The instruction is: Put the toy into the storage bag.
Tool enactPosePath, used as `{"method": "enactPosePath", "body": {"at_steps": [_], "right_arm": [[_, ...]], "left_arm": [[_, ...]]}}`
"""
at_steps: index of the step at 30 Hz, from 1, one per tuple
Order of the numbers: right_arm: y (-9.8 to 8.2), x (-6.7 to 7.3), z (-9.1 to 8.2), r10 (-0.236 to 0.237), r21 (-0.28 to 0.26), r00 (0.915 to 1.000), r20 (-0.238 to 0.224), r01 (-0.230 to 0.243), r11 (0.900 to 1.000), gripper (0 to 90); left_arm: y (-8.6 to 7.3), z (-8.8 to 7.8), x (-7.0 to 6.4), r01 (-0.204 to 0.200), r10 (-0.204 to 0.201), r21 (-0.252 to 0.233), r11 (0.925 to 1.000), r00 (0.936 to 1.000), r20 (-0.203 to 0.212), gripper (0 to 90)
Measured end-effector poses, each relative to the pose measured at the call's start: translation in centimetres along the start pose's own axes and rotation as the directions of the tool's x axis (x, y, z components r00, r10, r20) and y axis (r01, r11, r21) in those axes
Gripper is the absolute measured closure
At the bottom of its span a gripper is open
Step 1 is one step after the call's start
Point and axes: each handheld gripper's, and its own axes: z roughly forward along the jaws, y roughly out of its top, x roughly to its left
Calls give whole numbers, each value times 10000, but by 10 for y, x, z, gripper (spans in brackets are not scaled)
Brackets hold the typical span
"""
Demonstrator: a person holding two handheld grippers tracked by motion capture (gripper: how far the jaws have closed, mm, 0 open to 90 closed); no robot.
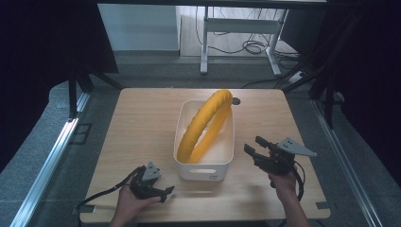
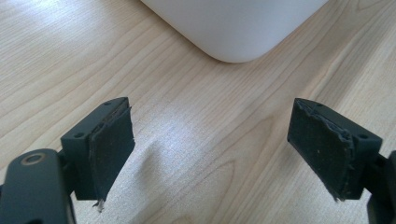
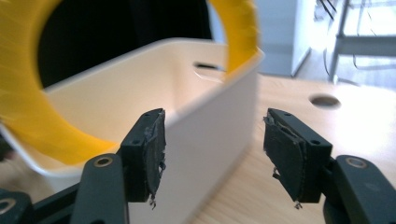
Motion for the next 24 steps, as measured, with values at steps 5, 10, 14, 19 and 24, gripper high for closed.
{"method": "enactPosePath", "body": {"at_steps": [5, 10, 14, 19, 24], "right_arm": [[-20, -28, -3, 9, 652, 9994, 345, -31, 9979, 403], [-38, -44, 0, 357, 1165, 9976, 597, -425, 9923, 404], [-46, -48, 3, 397, 1385, 9965, 738, -497, 9891, 404], [-46, -48, 2, 321, 1290, 9961, 819, -425, 9907, 401], [-47, -48, 1, 216, 1273, 9957, 897, -330, 9913, 392]], "left_arm": [[0, 2, 0, 9, -9, 67, 10000, 10000, 28, 148], [-1, 2, -1, -17, 17, 75, 10000, 10000, 30, 147], [-1, 2, -1, -35, 35, 69, 10000, 10000, 26, 148], [-1, 4, -1, -38, 38, 132, 9999, 10000, 42, 147], [-1, 4, -1, -27, 27, 105, 9999, 10000, 33, 147]]}}
